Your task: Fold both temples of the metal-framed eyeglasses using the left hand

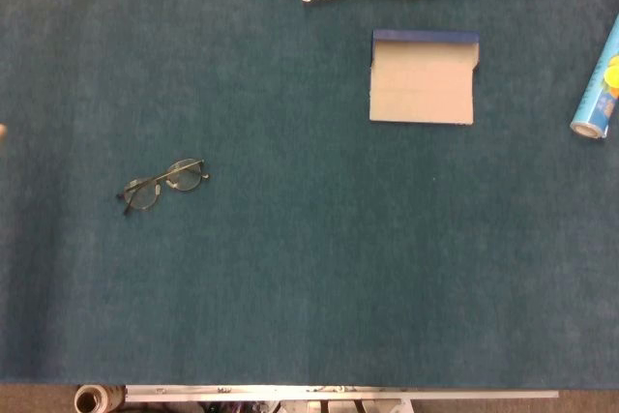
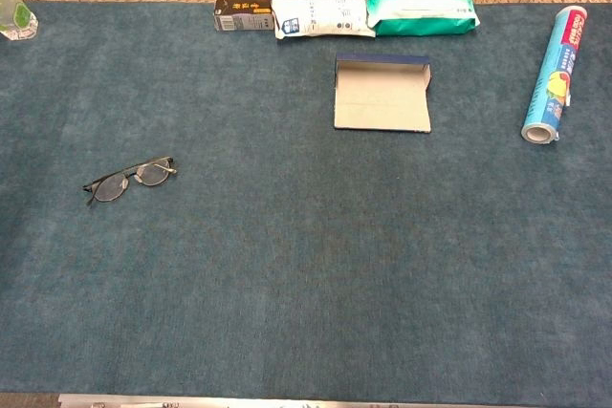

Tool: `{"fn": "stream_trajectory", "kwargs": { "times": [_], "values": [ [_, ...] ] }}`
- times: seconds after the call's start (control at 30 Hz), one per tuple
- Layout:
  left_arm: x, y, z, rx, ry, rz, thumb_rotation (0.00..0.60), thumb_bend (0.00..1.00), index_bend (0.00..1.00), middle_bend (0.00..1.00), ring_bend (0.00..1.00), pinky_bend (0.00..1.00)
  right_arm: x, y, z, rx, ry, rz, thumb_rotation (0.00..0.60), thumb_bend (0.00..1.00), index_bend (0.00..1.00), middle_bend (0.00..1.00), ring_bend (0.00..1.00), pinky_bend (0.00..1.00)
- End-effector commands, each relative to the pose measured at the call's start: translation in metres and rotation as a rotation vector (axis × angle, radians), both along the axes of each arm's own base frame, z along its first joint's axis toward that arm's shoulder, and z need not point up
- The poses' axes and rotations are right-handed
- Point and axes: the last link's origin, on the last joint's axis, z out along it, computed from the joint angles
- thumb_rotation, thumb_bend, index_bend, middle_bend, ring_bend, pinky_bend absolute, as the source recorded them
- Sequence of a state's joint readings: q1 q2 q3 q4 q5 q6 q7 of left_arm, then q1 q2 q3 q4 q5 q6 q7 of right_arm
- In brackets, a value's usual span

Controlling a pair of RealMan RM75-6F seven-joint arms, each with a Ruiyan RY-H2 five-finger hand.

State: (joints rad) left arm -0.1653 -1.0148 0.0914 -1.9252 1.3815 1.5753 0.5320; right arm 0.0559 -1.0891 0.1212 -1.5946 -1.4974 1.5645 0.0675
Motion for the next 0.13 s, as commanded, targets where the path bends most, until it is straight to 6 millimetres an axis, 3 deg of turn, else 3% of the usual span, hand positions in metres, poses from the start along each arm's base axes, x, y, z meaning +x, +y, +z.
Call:
{"fn": "stream_trajectory", "kwargs": {
  "times": [0.03, 0.13],
  "values": [
    [-0.019, -0.008, 0.006, 0.053, -0.015, 0.009, 0.6, 0.36, 0.15, 0.04, 0.0, 0.02, -0.003, -0.003, -0.002, 0.003, 0.006, -0.012, 0.6, 0.16, 0.61, 0.55, 0.47, 0.52],
    [-0.033, -0.005, 0.007, 0.058, -0.012, 0.056, 0.6, 0.36, 0.16, 0.05, 0.0, 0.02, -0.006, -0.005, -0.003, 0.01, 0.003, -0.026, 0.6, 0.16, 0.61, 0.55, 0.47, 0.52]
  ]
}}
